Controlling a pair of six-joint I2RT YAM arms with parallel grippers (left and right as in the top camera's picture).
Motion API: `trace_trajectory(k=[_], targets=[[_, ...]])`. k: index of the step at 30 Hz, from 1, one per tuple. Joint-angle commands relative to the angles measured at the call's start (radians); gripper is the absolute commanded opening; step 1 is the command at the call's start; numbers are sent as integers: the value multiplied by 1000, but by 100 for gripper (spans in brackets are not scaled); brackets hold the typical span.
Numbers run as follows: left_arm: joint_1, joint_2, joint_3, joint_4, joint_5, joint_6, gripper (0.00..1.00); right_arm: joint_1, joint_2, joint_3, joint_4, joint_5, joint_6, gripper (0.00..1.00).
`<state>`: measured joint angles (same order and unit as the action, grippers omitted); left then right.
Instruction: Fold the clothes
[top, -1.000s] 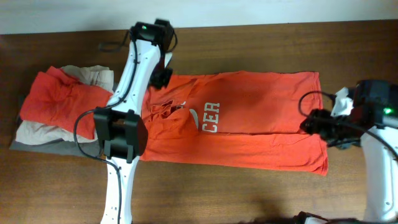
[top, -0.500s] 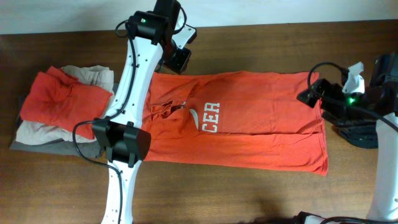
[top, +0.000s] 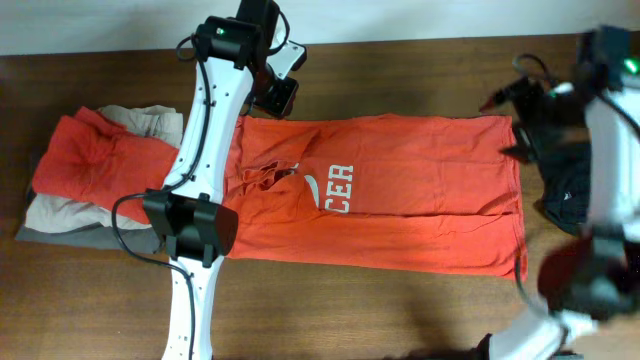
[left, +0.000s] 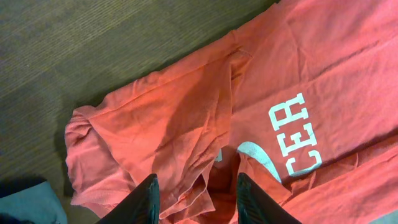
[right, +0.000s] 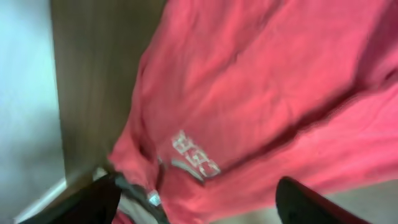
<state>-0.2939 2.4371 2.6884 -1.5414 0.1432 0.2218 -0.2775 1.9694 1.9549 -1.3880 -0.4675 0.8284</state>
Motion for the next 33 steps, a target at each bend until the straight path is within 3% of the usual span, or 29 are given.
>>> trace_trajectory(k=[1,4,7,13,14,19,20,28,33], targets=[[2,-16,8,-16,18,19,39,8,209,198,-73,-16,142,78],[2,-16,8,-34,18,19,39,8,383,393,-167,-18,187,77],[1,-16,7,-38,18,19,39,8,452,467,-192,-18,177,79],[2,-16,7,-37,18,19,39,9,459,468,-203,16,40,92],[2,-16,7,-37,17,19,39,9,459,468,-203,13,39,99],[2,-16,7,-34,17,19,39,14,459,468,-204,-44,-43,100],[2,-16,7,-34,17,19,39,14,459,468,-204,-41,-43,90],[2,-16,7,-53,18,19,39,35,438,552,-232,15,71,89],[2,-16,7,-50,18,18,39,36,443,639,-221,118,236,89]])
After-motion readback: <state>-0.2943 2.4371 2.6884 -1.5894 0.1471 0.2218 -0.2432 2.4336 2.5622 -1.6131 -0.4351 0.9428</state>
